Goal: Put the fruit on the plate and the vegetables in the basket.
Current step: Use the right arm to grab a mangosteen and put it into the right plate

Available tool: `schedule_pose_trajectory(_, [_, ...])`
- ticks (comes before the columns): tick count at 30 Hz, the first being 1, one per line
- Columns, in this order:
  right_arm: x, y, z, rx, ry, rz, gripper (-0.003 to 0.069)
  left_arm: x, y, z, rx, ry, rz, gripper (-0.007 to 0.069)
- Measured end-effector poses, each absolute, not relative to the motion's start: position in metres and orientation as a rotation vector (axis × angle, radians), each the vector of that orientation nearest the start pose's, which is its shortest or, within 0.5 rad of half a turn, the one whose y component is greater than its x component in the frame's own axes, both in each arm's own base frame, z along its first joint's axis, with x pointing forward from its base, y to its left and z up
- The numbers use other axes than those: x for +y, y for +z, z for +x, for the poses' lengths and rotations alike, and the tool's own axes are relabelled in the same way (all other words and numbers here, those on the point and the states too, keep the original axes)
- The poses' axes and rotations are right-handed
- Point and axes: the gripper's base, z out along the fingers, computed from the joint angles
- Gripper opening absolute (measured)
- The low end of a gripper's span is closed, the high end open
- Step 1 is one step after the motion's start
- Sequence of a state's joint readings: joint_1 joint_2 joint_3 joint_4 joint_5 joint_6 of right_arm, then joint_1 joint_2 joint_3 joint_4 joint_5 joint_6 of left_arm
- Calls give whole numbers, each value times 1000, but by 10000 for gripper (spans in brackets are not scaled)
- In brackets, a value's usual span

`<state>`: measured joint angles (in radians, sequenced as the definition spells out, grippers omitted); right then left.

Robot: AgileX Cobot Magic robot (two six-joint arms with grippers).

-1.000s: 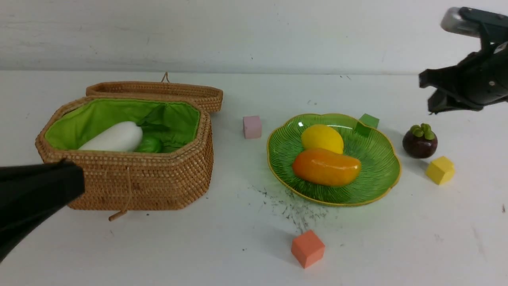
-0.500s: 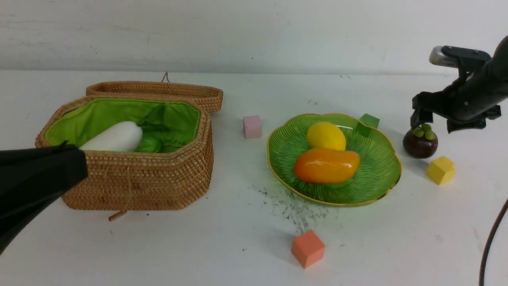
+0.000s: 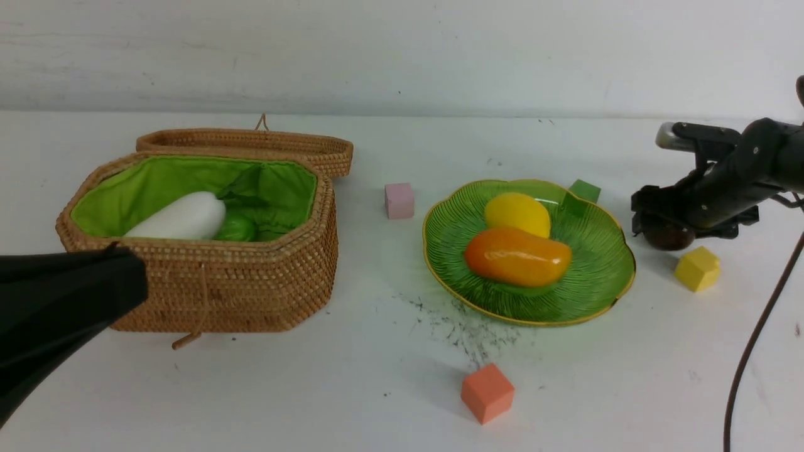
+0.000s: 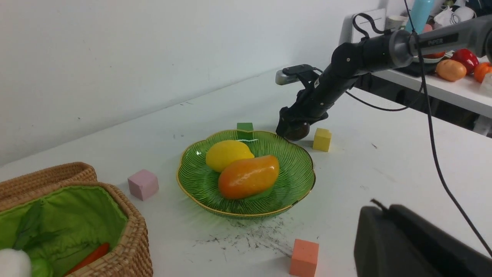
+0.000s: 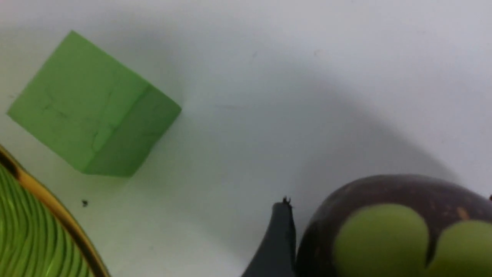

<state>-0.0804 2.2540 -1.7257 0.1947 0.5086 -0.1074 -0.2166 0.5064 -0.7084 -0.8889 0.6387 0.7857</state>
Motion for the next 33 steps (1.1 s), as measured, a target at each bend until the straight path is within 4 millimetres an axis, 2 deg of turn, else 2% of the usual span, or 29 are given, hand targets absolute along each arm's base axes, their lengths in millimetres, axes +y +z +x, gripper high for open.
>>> schedule_pose_trajectory(5, [-31, 157, 497, 2506, 111, 140, 582, -60, 374, 74, 1654, -575, 555, 5])
schedule_pose_trajectory(10, [-31, 163, 496, 2502, 113, 138, 579, -60, 374, 74, 1654, -575, 555, 7])
schedule_pose_trajectory(13, [-30, 183, 491, 2495, 119, 131, 579, -60, 374, 74, 1655, -575, 556, 7])
schedule_pose_trajectory(16, [-23, 231, 476, 2466, 170, 129, 579, -60, 374, 74, 1654, -575, 555, 7])
schedule_pose_trajectory(18, [-13, 253, 466, 2469, 230, 125, 579, -60, 374, 74, 1655, -576, 556, 7])
schedule_pose_trajectory(19, [-10, 256, 465, 2470, 236, 119, 579, -60, 374, 74, 1655, -576, 556, 7])
schedule_pose_trajectory(20, [4, 268, 458, 2492, 289, 92, 579, -60, 373, 74, 1655, -576, 557, 7])
schedule_pose_trajectory(21, [14, 271, 454, 2516, 325, 70, 579, -60, 373, 74, 1657, -577, 559, 7])
schedule_pose_trajectory(23, [35, 268, 450, 2564, 365, 8, 579, -61, 373, 73, 1660, -580, 563, 7])
schedule_pose_trajectory(27, [59, 253, 451, 2610, 381, -65, 579, -61, 372, 73, 1667, -586, 573, 7])
schedule_pose_trajectory(32, [68, 243, 453, 2619, 374, -97, 589, -61, 372, 72, 1668, -588, 576, 7])
schedule_pose_trajectory(33, [68, 243, 454, 2617, 370, -98, 612, -62, 372, 72, 1669, -588, 577, 7])
